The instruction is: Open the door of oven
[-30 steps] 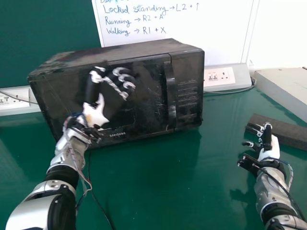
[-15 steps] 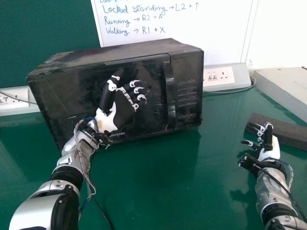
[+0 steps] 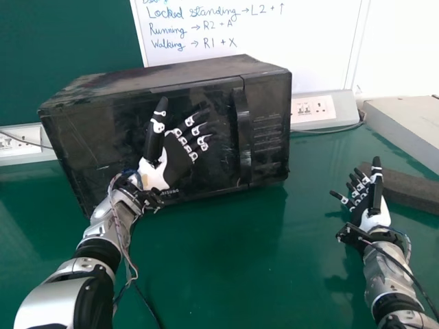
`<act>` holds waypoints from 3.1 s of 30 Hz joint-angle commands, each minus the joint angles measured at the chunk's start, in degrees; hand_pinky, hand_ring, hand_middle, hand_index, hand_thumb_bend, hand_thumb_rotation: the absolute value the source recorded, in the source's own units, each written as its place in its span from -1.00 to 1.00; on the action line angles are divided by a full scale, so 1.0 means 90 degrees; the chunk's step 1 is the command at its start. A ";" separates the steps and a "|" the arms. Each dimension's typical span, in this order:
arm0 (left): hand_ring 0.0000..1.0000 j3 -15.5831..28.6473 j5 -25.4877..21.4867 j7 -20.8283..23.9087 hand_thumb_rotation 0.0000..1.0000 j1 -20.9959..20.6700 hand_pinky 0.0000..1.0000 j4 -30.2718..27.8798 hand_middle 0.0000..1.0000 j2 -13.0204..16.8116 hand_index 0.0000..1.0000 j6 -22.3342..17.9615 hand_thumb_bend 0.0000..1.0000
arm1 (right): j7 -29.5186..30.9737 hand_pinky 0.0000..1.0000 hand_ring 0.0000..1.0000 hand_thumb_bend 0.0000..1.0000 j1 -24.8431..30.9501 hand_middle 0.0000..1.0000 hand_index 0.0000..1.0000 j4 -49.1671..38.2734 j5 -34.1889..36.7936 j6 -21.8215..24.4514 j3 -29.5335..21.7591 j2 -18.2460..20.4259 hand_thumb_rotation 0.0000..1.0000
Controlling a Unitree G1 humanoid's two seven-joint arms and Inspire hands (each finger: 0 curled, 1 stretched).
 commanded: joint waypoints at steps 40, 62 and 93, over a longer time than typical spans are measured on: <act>1.00 0.0095 0.0228 0.0123 0.51 -0.0103 0.88 0.0228 1.00 -0.0022 1.00 0.0311 1.00 | 0.0558 1.00 1.00 1.00 0.0066 1.00 1.00 0.0039 0.0186 -0.0052 -0.0262 0.0023 1.00; 1.00 0.0047 0.0472 0.0449 0.51 -0.0124 0.77 0.0333 1.00 -0.0082 1.00 0.0489 1.00 | 0.0320 1.00 1.00 1.00 0.0080 1.00 1.00 -0.0041 0.0153 -0.0149 -0.0184 0.0137 1.00; 1.00 -0.0239 0.1306 0.1386 0.49 -0.0661 0.74 0.0601 1.00 -0.0409 1.00 0.0821 1.00 | -0.0184 1.00 1.00 1.00 0.0038 1.00 1.00 -0.0110 0.0037 -0.0133 -0.0007 0.0245 1.00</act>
